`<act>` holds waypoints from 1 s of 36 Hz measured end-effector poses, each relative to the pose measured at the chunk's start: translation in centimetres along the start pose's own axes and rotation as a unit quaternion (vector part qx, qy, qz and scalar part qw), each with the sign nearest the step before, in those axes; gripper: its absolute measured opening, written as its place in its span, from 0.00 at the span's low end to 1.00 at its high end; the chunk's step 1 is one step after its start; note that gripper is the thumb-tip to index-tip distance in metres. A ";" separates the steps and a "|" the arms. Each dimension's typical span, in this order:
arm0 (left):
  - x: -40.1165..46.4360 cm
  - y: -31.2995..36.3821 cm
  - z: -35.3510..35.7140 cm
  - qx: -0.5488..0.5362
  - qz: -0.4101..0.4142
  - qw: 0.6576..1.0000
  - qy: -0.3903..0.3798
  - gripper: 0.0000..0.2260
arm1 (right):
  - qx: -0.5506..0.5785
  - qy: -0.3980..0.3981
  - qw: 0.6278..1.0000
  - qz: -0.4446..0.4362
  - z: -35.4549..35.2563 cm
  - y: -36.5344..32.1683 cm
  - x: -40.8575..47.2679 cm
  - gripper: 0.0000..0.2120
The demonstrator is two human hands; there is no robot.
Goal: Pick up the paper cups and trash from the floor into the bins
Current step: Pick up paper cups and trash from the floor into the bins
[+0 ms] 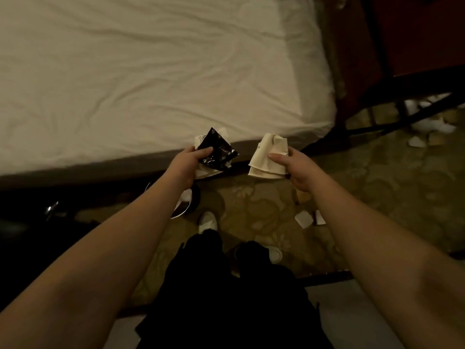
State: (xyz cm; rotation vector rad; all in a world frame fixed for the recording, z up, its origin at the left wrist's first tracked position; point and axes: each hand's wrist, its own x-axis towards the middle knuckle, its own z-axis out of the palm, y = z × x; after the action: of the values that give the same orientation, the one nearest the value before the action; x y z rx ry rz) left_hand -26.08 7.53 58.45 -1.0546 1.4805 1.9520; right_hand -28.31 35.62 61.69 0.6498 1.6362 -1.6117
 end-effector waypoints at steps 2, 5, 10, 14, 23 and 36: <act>-0.2 -1.1 -4.1 -0.029 -0.016 0.999 0.029 0.15 | -0.034 -0.021 0.999 0.020 3.5 0.5 1.8 0.19; -0.7 -3.3 -9.9 -0.068 -0.043 0.995 0.066 0.12 | -0.087 -0.054 0.993 0.052 8.7 1.8 4.4 0.23; -1.1 -9.3 -19.0 -0.099 -0.088 0.983 0.125 0.11 | -0.206 -0.104 0.968 0.101 16.8 5.0 7.8 0.30; -0.7 -14.5 -24.2 -0.124 -0.127 0.971 0.159 0.14 | -0.287 -0.123 0.943 0.114 22.1 8.2 10.3 0.35; 4.6 -21.1 -30.1 -0.147 -0.160 0.959 0.184 0.16 | -0.348 -0.088 0.925 0.123 28.9 15.6 16.1 0.36; 17.3 -21.1 -32.8 -0.028 -0.107 0.972 0.209 0.21 | -0.156 0.034 0.965 0.207 31.9 25.8 23.9 0.36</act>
State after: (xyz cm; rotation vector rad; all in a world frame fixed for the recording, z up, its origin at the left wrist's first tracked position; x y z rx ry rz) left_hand -10.92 -18.49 28.23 -1.6553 1.4464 1.6970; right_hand -17.55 2.98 28.98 0.8217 1.6264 -1.0167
